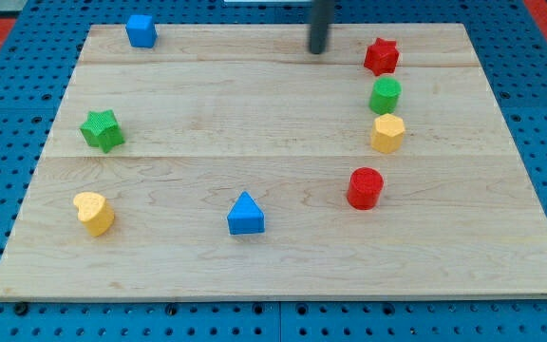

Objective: Move the yellow heart and green star vertically to each other

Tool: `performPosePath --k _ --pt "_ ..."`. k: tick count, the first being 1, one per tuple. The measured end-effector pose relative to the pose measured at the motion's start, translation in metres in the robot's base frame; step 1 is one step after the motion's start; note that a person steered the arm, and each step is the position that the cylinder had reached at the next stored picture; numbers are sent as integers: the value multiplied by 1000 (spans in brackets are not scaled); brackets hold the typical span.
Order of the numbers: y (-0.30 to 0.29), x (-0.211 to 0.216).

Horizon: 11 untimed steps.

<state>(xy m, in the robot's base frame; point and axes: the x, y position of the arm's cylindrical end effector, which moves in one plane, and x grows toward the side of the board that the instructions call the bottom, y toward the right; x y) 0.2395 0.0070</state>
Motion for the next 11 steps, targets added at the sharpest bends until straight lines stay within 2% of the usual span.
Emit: performPosePath --k 2,3,4,5,6,7,8,9,10,11 --pt "-179 51" --pt "-229 92" --pt "-292 109" --pt "-311 160" --pt "-298 271" --pt "-301 336" --pt "-236 333" --pt "-217 303" --pt "-207 292" --pt "-256 287"
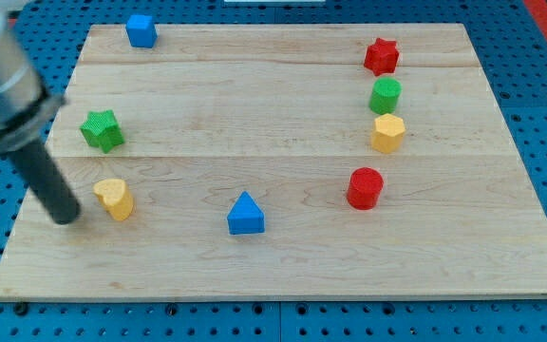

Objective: Move the yellow heart and green star vertically to each other

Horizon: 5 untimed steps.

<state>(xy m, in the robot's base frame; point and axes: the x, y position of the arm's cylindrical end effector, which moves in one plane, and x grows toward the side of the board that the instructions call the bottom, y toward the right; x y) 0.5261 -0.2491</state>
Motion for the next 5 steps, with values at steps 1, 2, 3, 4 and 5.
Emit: performPosePath --k 1,2,3,4,5 --pt "-30 -35" --pt "-55 -76" --pt "-37 -119" --pt "-22 -127" --pt "12 -128"
